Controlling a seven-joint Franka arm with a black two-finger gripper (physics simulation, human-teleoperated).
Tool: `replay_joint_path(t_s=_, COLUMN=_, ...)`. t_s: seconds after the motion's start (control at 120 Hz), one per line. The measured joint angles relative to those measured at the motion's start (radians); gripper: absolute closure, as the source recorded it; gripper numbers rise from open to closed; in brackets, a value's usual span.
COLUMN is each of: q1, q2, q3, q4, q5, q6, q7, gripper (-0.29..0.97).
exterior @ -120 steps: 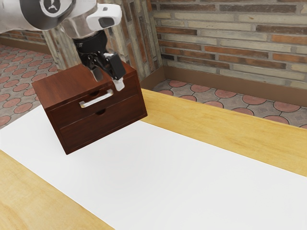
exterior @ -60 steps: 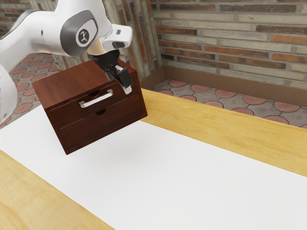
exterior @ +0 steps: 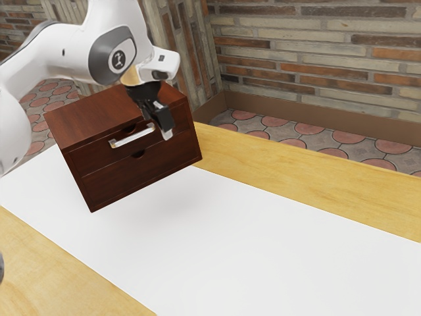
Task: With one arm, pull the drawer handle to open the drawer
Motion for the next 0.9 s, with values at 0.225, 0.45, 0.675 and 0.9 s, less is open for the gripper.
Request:
replay_joint_path(t_s=0.225, q1=0.007, q2=0.016, q3=0.0, q4=0.0, q5=0.049, q6=-0.031, q7=-0.006, gripper=0.0)
replay_joint_path(t_s=0.45, q1=0.028, q2=0.035, q3=0.0, q4=0.0, q5=0.078, q6=-0.044, q7=-0.02, gripper=0.0)
replay_joint_path(t_s=0.675, q1=0.039, q2=0.045, q3=0.0, q4=0.0, q5=0.111, q6=-0.048, q7=-0.037, gripper=0.0)
replay_joint_path(t_s=0.9, q1=0.028, q2=0.044, q3=-0.001, q4=-0.001, q5=0.153, q6=-0.051, q7=-0.066, gripper=0.0)
